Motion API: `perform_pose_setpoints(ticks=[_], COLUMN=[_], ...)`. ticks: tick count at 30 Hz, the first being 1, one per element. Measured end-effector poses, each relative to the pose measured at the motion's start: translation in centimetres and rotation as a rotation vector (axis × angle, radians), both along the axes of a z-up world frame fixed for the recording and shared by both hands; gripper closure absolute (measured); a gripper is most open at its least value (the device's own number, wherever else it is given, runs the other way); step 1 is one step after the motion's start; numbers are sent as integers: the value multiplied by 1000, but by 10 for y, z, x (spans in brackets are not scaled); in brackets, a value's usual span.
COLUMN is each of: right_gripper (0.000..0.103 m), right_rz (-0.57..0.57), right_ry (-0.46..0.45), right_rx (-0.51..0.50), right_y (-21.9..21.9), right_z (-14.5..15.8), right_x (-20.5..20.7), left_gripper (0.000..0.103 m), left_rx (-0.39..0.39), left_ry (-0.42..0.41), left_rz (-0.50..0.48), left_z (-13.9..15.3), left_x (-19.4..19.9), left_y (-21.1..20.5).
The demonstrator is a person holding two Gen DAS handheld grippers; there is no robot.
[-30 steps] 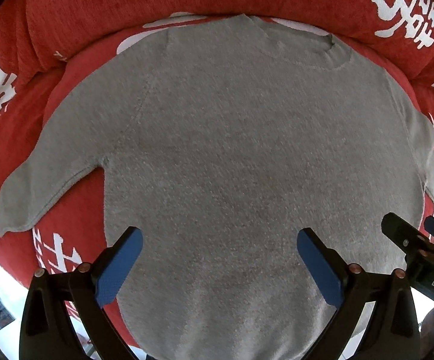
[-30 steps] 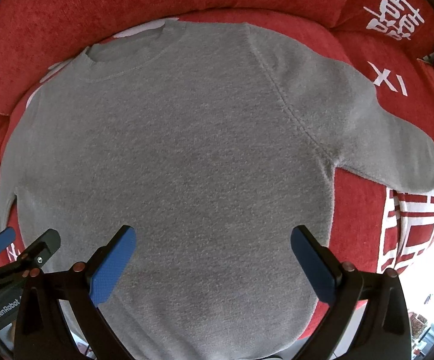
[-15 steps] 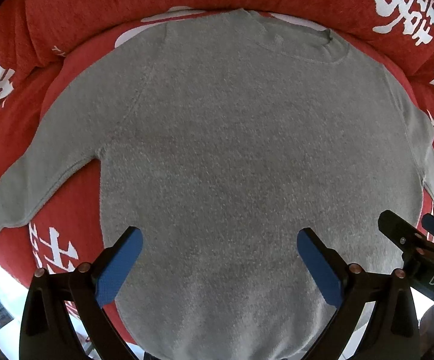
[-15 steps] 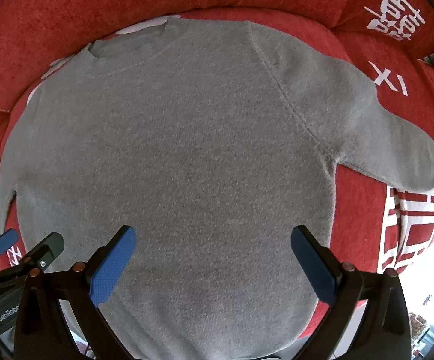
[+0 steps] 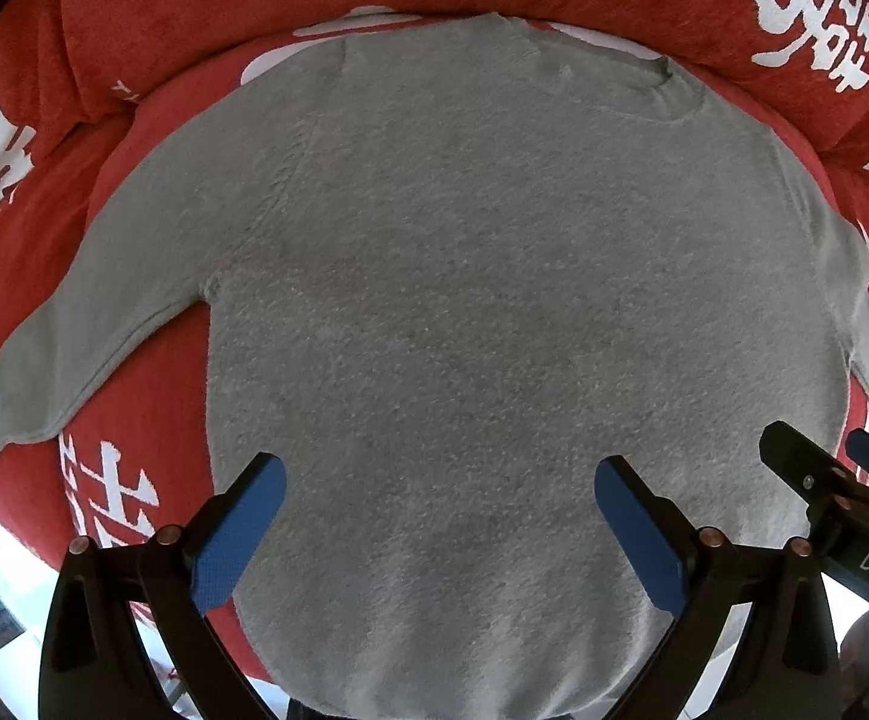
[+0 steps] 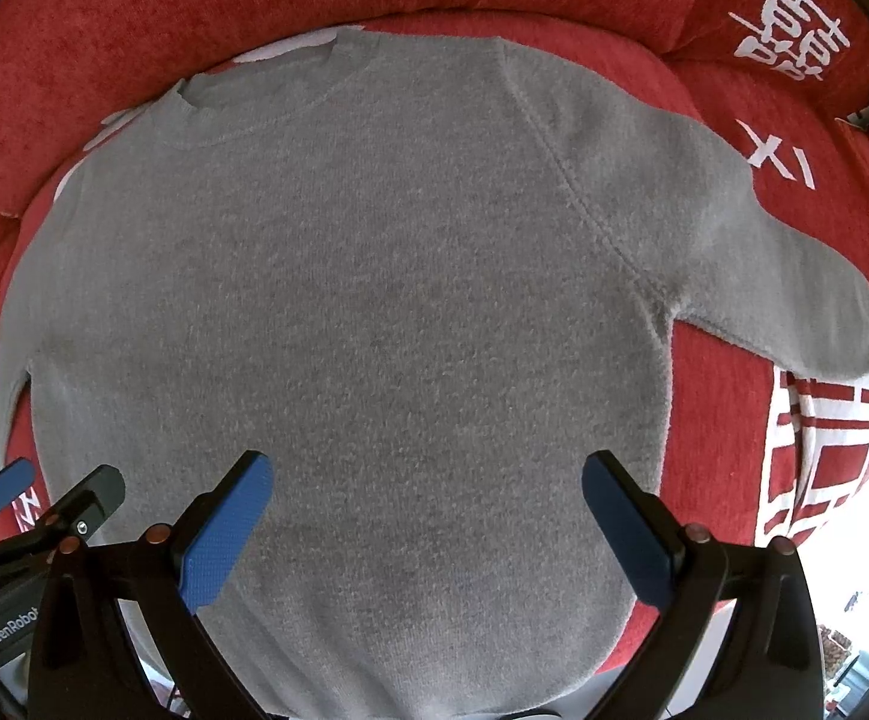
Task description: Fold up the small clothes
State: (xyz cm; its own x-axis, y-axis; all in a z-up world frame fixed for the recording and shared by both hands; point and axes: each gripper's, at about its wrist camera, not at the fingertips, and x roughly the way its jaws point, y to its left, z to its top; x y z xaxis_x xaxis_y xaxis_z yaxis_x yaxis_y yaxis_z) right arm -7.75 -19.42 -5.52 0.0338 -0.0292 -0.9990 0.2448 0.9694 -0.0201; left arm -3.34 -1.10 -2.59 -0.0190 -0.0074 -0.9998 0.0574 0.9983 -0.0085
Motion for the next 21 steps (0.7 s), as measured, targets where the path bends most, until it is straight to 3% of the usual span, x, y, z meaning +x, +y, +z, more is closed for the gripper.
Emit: perform_pose_setpoints(ticks=[21], right_gripper=[0], right_rz=[2], right_ry=[8], right_rx=[-3], right_y=[8], right_z=[-7], right_x=[8], left_gripper=[0], left_rx=[-3], left_ry=[2], left_rz=[3], left_z=[-2], left_x=[0], left_y=[14])
